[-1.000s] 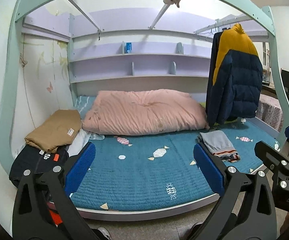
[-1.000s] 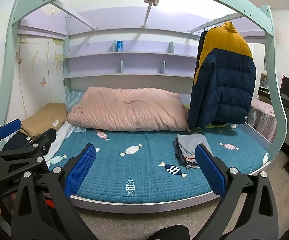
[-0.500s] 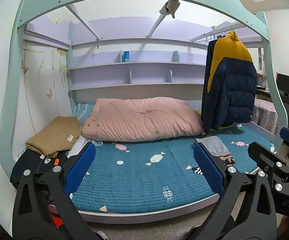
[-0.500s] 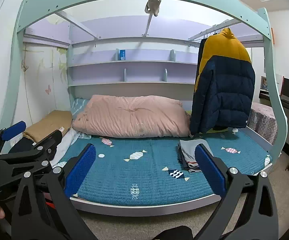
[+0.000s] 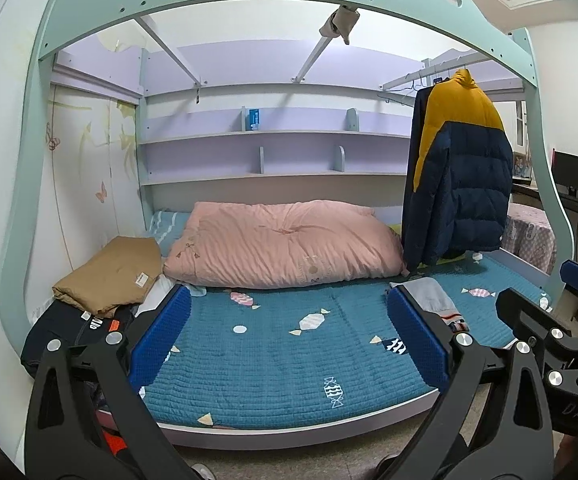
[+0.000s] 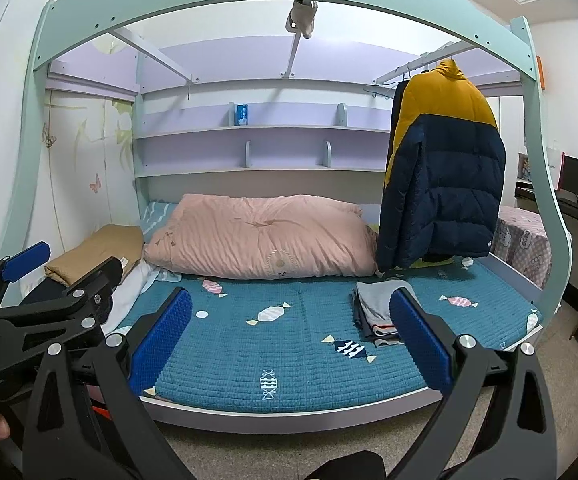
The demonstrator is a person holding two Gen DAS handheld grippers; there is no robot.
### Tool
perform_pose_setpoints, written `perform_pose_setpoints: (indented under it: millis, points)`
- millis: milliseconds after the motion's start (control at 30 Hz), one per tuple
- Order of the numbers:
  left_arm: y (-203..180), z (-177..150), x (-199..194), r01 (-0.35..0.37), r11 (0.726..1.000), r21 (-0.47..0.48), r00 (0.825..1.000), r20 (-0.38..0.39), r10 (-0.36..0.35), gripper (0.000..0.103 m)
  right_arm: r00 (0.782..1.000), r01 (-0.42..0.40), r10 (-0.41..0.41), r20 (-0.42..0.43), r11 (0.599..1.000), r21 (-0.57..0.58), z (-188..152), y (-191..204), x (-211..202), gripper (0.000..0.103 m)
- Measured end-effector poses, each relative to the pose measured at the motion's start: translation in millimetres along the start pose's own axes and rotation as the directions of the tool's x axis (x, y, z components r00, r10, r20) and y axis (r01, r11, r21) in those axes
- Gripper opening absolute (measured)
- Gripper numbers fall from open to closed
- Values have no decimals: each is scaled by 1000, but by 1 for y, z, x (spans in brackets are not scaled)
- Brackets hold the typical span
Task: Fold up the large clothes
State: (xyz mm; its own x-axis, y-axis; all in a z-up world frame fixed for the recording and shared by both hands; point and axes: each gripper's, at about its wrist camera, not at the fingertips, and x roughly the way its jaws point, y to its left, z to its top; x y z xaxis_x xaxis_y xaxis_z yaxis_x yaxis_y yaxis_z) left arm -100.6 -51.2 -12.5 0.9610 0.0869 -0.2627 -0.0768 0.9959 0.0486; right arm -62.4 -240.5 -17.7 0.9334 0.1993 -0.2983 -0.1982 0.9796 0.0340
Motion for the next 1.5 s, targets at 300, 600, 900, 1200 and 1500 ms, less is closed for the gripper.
perform_pose_setpoints:
  millis: [300,600,900,1200,1500]
  points:
    - [-3,0,-2,1,1000,-2,1000,0,-1,99,1000,5,-5,0,1000,0,0,0,-1,96]
    - [-5,0,-4,-4,1000,-1,1000,3,4,99,1000,5,-5,2,1000,0,-1,0,-3,96]
    - [-7,0,-3,-6,1000,-2,1000,5,6,99,1000,6,-6,2,1000,1,-1,-1,-3,96]
    - [-6,0,-3,-6,1000,-1,1000,6,6,99,1000,6,-6,2,1000,1,-1,0,-3,96]
    - [-8,0,-3,-9,1000,-1,1000,5,9,99,1000,8,-8,1,1000,0,-1,0,-3,96]
